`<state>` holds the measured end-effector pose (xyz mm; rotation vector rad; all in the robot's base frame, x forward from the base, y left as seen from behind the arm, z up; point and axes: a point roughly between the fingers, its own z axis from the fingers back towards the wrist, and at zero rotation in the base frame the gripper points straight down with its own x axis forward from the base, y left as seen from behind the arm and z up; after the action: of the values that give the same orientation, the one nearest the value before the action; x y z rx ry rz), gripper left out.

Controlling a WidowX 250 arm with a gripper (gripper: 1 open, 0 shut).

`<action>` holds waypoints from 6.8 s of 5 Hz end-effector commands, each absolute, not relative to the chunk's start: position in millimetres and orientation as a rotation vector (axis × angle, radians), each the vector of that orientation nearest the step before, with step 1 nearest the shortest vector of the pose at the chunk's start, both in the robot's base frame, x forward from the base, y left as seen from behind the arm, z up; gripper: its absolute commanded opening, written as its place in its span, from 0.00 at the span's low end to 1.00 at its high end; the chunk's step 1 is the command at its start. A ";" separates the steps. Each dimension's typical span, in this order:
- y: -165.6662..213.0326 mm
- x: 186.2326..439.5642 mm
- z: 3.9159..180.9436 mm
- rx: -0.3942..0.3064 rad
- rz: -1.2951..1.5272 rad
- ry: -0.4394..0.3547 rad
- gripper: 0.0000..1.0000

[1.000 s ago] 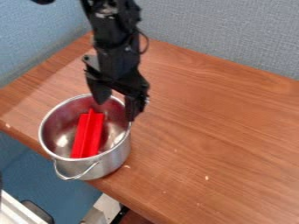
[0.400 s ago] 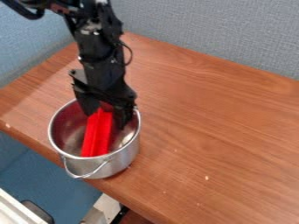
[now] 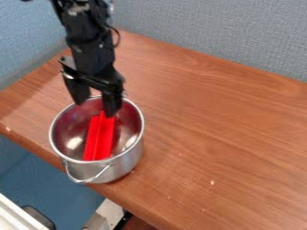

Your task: Put the red object in the metal pot

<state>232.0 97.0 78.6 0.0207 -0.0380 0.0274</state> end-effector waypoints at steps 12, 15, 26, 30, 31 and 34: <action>39.7 195.8 78.9 0.030 0.004 0.000 1.00; 17.2 206.1 151.8 0.049 -0.012 0.022 1.00; 10.0 259.6 123.7 0.169 0.058 0.070 1.00; 7.7 282.6 137.9 0.161 0.109 0.044 1.00; 18.1 274.9 152.9 0.158 0.041 0.060 1.00; 9.7 254.9 144.0 0.161 0.028 0.053 1.00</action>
<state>254.2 8.3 135.4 0.1483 0.0867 0.0326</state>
